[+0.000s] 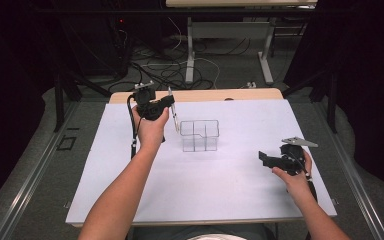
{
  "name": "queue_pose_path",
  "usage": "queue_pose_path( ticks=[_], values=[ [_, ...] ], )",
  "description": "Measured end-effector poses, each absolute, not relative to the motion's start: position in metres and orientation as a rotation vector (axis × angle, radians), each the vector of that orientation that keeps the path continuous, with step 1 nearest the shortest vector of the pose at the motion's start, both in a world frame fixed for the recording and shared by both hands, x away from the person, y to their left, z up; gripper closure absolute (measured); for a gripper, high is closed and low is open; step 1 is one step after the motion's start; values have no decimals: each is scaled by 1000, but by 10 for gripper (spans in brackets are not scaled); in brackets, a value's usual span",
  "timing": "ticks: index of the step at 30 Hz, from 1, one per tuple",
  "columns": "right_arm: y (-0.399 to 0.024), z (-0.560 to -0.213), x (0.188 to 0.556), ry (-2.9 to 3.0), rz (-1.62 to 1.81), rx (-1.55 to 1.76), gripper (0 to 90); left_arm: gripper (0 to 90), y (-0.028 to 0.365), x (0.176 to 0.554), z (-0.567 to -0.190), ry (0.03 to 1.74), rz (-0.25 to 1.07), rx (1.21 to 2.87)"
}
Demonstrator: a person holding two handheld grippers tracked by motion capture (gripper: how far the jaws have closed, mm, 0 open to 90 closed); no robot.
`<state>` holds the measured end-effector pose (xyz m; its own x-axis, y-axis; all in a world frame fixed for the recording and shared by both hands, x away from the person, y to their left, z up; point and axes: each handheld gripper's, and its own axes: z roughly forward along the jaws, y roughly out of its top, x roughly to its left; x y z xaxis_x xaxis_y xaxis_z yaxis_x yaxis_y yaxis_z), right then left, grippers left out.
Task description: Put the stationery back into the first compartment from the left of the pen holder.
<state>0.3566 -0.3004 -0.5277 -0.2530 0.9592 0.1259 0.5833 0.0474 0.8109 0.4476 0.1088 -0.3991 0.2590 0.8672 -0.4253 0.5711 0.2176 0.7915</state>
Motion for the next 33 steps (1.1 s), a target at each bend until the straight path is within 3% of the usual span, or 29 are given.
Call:
queue_pose_path(
  ticks=[15,33],
  values=[
    [-297,-531,358,1918,1103,1542,0,799,95,459,-410,1393,405,1487],
    [-296,-533,359,1940,1084,1541,0,800,81,460,-426,1347,452,1489]
  ],
)
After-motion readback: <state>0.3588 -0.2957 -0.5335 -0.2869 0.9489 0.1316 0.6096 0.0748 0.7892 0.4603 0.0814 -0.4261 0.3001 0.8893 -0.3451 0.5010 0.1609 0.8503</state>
